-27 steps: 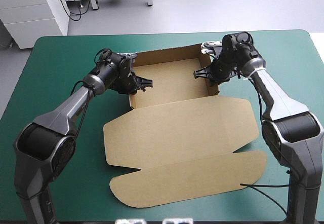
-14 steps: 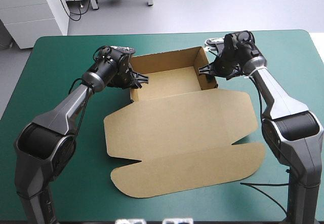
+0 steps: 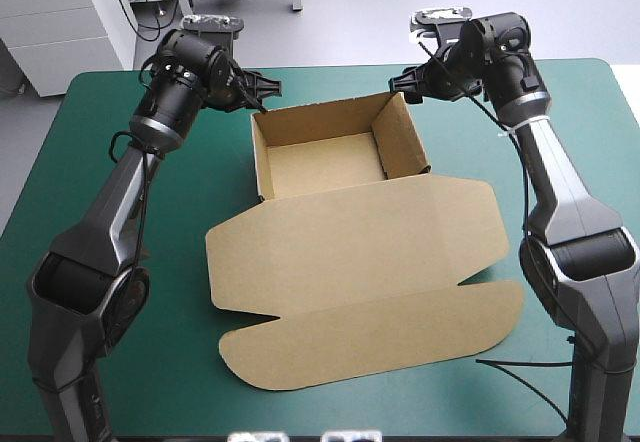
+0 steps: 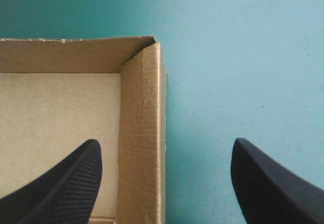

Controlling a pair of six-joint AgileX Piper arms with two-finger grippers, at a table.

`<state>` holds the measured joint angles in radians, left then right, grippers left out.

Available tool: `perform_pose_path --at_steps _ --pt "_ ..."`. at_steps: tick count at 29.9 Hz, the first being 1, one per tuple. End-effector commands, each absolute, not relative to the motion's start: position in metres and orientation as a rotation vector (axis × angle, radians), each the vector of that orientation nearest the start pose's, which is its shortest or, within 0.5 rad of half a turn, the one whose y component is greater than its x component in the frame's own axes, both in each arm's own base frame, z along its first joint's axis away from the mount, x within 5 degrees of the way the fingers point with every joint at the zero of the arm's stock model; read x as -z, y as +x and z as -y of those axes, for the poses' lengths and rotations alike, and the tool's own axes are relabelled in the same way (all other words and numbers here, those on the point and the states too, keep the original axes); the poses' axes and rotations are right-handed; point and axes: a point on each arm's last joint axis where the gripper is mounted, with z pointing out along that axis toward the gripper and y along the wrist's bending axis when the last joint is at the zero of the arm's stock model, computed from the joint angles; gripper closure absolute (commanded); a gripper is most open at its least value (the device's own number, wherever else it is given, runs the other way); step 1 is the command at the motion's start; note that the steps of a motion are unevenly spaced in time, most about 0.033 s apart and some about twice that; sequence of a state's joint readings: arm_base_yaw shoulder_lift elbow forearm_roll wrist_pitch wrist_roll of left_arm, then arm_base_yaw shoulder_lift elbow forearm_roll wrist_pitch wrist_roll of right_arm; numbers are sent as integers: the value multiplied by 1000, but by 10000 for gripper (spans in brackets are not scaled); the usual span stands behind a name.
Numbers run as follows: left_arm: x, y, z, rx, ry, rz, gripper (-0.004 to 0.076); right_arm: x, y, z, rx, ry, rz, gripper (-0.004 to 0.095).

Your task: Fold the box

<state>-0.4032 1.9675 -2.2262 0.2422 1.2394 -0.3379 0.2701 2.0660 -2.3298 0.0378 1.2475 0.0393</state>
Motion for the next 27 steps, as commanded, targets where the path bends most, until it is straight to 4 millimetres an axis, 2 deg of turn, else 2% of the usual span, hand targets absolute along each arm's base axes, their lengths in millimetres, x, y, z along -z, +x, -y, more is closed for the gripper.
perform_pose_path --at_steps 1,2,4,5,12,15,19,22,27 --pt "-457 374 138 48 123 -2320 417 -438 410 -114 -204 -270 -2336 247" --pt "-461 370 139 76 136 -2314 483 -440 408 -114 -205 -270 -2332 247" --pt "-473 359 138 129 142 -2294 687 -442 407 -113 -208 -269 -2327 247" --pt "-478 355 137 136 161 -2282 725 -442 406 -114 -219 -270 -2326 247" --pt "-522 310 122 202 209 -2164 731 -439 407 -115 -220 -274 -2339 247" --pt "-544 282 112 230 231 -2093 731 -436 408 -115 -211 -282 -2346 247" --pt "-569 243 100 273 289 -2007 731 -422 411 -116 -199 -293 -2394 247" --pt "-575 220 92 274 333 -1978 731 -405 414 -116 -185 -317 -2452 247" --pt "-566 191 79 236 370 -2002 731 -378 418 -117 -170 -335 -2541 247"
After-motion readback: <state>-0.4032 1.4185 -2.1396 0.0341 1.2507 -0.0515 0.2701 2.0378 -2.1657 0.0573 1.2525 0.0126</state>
